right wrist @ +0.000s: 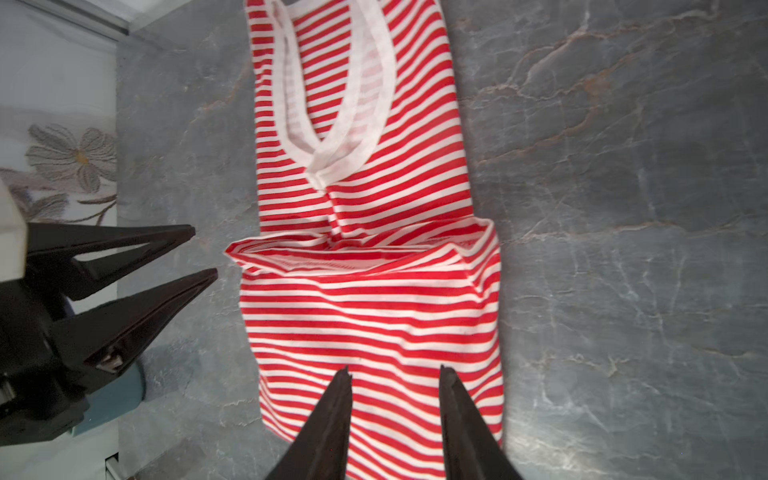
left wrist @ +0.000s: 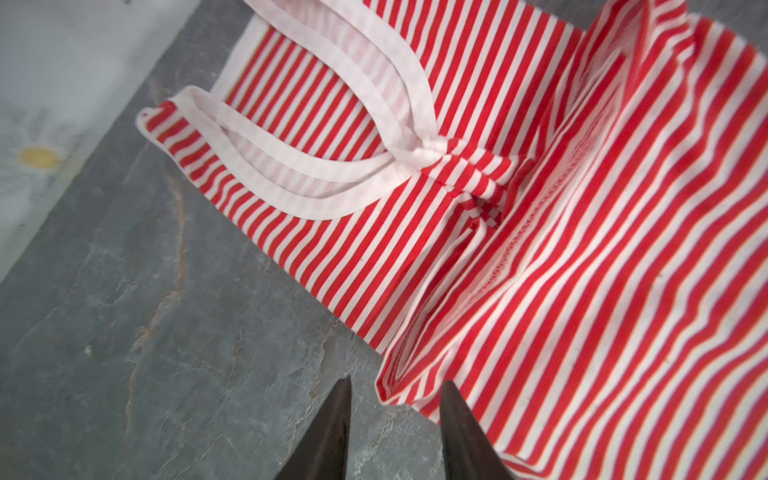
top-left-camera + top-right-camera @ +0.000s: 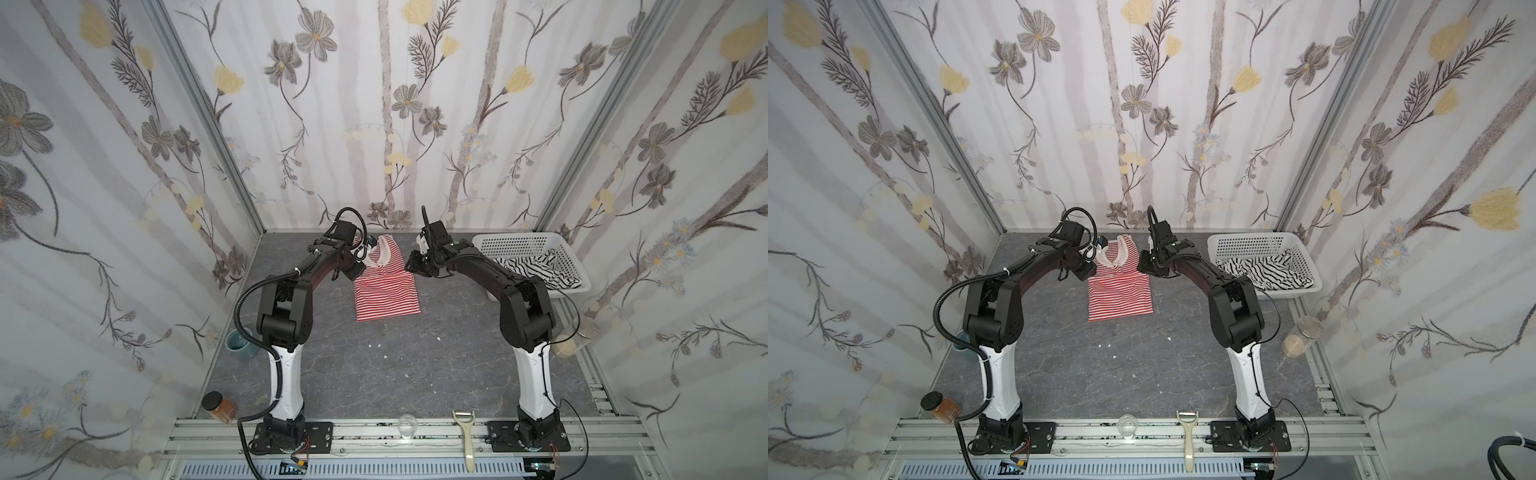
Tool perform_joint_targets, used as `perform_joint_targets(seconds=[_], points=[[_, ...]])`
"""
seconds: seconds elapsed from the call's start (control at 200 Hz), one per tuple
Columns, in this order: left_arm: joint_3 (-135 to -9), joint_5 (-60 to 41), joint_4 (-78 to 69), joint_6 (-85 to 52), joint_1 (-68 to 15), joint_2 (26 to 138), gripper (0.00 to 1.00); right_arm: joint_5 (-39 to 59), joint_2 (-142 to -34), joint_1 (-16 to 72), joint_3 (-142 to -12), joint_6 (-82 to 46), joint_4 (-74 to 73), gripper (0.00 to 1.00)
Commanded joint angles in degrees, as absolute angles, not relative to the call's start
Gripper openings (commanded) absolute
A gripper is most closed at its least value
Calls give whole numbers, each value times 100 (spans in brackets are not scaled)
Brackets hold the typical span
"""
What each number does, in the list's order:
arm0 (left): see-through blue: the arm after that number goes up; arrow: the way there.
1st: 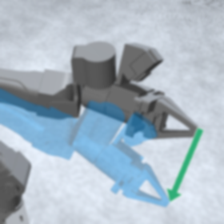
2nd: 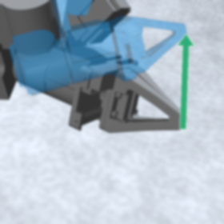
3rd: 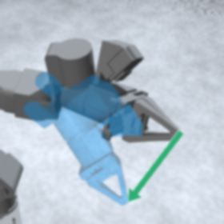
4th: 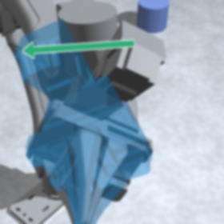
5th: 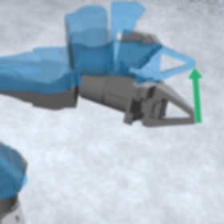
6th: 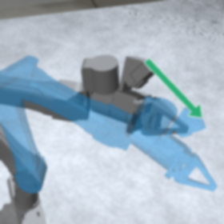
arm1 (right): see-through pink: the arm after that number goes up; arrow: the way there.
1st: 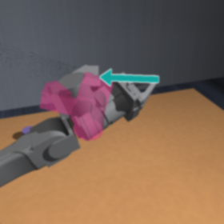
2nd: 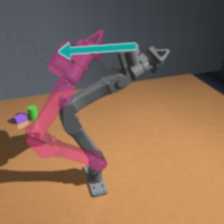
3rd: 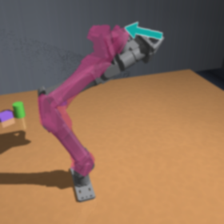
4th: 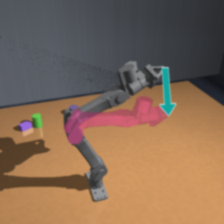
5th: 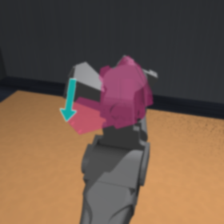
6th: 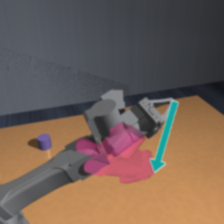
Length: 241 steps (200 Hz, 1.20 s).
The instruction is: Fold and stack the tank tops
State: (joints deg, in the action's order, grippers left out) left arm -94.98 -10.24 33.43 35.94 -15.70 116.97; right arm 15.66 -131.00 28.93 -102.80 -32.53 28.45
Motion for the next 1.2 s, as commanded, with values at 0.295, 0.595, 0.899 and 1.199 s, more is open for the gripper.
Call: perform_joint_targets(seconds=[0.295, 0.595, 0.899, 1.199], points=[[-8364, -1437, 2924, 3253, -1821, 11457, 34, 1358, -13195, 3172, -9794, -3329, 2414, 12], [-8428, -893, 2655, 3162, -1817, 11984, 35, 1271, -13597, 3025, -9782, -3432, 2373, 22], [-8230, -602, 2537, 2947, -1817, 11738, 41, 1266, -13332, 2922, -9504, -3391, 2311, 33], [-6805, -1256, 2183, 2918, -1851, 10162, 50, 1280, -11571, 3068, -7172, -3788, 1334, 51]])
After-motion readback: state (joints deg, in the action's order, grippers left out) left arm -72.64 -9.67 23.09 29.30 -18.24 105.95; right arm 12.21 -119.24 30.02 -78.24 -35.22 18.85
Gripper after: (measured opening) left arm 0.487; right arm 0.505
